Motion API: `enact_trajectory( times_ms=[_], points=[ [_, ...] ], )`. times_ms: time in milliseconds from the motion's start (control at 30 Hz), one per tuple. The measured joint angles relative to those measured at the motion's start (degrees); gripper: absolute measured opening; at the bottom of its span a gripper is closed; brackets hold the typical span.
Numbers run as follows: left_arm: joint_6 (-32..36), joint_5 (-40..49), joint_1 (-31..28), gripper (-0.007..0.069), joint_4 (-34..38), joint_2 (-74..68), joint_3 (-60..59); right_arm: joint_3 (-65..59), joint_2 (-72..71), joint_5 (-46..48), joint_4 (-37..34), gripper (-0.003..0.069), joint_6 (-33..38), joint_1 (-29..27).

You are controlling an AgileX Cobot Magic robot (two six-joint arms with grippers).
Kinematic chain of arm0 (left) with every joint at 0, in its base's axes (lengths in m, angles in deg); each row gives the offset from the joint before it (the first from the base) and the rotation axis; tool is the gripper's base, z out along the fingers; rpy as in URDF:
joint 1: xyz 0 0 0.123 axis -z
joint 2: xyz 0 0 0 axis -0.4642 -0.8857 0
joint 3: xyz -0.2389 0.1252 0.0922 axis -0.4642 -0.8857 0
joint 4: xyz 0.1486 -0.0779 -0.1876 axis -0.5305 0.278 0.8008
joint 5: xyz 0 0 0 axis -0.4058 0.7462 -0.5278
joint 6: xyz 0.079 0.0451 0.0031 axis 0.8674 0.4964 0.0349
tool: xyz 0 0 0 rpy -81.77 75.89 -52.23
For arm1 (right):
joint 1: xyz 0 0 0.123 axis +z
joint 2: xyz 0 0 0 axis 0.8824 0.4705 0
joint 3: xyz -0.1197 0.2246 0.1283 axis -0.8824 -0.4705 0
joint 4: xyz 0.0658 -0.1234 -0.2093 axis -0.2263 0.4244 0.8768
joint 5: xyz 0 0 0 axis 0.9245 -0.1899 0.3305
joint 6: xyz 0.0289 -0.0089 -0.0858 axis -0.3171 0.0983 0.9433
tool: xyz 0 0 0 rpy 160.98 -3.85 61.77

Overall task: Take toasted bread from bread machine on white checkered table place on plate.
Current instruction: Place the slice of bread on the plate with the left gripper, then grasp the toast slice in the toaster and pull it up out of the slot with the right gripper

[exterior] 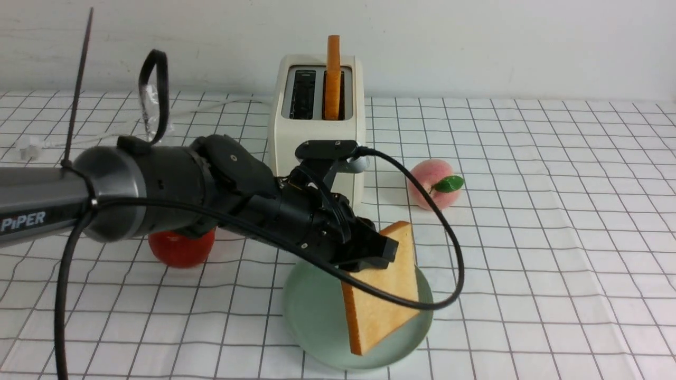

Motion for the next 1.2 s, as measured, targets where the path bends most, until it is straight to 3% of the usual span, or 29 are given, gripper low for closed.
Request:
enact_trajectory(
  times_ms=[100,167,267,300,333,467,633,800,933,967,1000,1067,1100,1167,1200],
  points=[
    [1.5,-0.6,0.0,0.0117,0.3,-0.5,0.1,0.0,0.0,0.0,0.0,0.0239,0.0,0.0],
    [2.6,-0.6,0.0,0.0168,0.3,-0.6,0.1,0.0,0.0,0.0,0.0,0.0239,0.0,0.0],
    [2.9,-0.5,0.0,0.0316,-0.6,-1.0,0.1,0.0,0.0,0.0,0.0,0.0239,0.0,0.0],
    [2.9,-0.5,0.0,0.0327,-0.8,-1.0,0.1,0.0,0.0,0.0,0.0,0.0239,0.0,0.0],
    [2.9,-0.5,0.0,0.0414,-2.4,-1.0,0.1,0.0,0.0,0.0,0.0,0.0239,0.0,0.0],
    [2.9,-0.5,0.0,0.0573,-8.3,2.0,0.1,0.0,0.0,0.0,0.0,0.0239,0.0,0.0],
    [2.9,-0.5,0.0,0.0613,-13.0,8.3,0.1,0.0,0.0,0.0,0.0,0.0239,0.0,0.0],
    [2.9,-0.1,0.0,0.0505,-13.4,13.8,0.1,0.0,0.0,0.0,0.0,0.0239,0.0,0.0],
    [1.4,0.6,0.0,0.0249,-13.9,18.8,0.1,0.0,0.0,0.0,0.0,0.0239,0.0,0.0],
    [1.2,0.7,0.0,0.0217,-14.1,19.4,0.1,0.0,0.0,0.0,0.0,0.0239,0.0,0.0],
    [-0.9,1.8,0.0,0.0100,-15.3,21.3,0.1,0.0,0.0,0.0,0.0,0.0239,0.0,0.0],
    [-6.5,4.1,0.0,-0.0010,-18.2,24.6,0.1,0.0,0.0,0.0,0.0,0.0239,0.0,0.0],
    [-6.5,4.1,0.0,-0.0014,-18.5,24.9,0.1,0.0,0.0,0.0,0.0,0.0239,0.0,0.0],
    [-17.4,6.1,0.0,-0.0013,-23.6,29.4,0.0,0.0,0.0,0.0,0.0,0.0239,0.0,0.0],
    [-17.4,6.0,0.0,-0.0013,-24.1,29.8,-0.1,0.0,0.0,0.0,0.0,0.0239,0.0,0.0]
  ],
)
